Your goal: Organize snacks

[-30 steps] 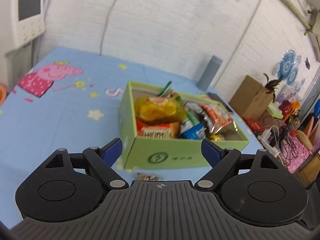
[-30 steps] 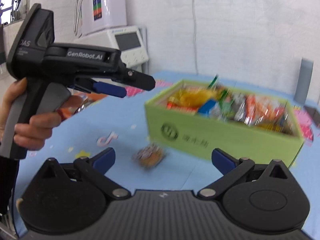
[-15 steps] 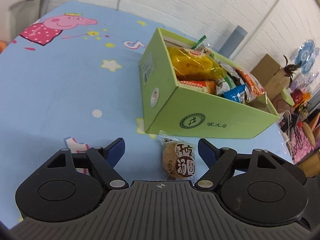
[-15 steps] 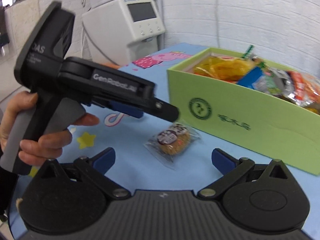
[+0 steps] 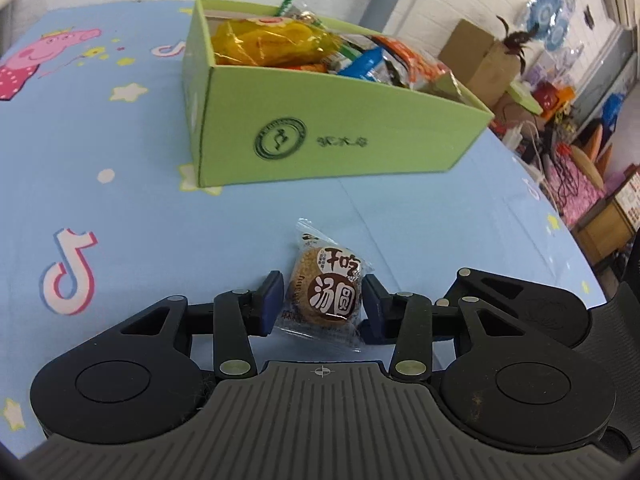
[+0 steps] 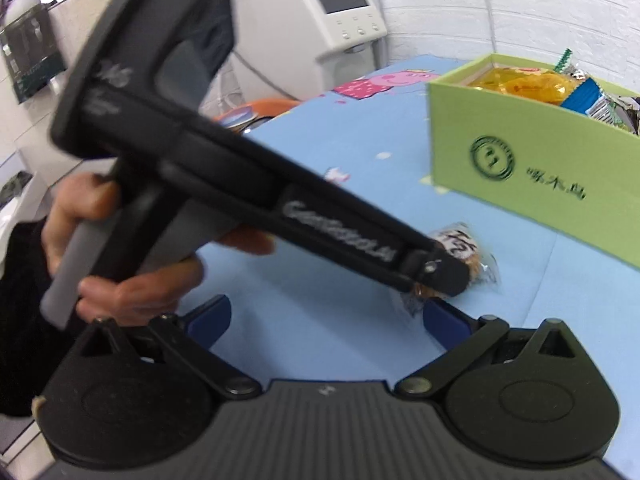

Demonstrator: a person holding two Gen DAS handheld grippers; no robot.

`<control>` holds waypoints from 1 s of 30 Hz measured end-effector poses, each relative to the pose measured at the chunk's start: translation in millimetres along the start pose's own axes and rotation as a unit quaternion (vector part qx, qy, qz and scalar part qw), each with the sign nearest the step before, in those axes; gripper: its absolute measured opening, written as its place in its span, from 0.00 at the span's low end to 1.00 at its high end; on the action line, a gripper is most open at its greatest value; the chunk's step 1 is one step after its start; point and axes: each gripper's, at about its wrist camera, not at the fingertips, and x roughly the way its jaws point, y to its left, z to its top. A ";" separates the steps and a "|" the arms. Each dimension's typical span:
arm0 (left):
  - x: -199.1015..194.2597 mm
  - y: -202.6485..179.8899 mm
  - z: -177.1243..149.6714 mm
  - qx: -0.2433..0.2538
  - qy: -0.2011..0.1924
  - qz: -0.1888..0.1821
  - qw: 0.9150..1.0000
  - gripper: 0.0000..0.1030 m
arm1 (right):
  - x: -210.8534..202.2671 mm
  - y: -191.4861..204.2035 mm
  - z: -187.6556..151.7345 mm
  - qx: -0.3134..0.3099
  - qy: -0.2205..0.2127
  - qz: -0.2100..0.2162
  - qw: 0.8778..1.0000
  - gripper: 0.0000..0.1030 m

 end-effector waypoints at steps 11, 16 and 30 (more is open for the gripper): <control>-69.1 24.3 -27.3 -0.129 -0.074 0.032 0.988 0.46 | -14.1 -14.4 13.2 -0.031 -0.035 -0.065 0.997 0.99; -65.8 36.0 -36.0 -0.151 -0.064 0.038 0.986 0.46 | 6.8 -26.0 14.0 -0.005 0.003 -0.046 0.999 0.99; -32.6 20.9 -33.8 -0.150 -0.040 -0.008 0.988 0.46 | -1.2 -14.2 3.5 -0.008 -0.015 -0.074 0.997 0.99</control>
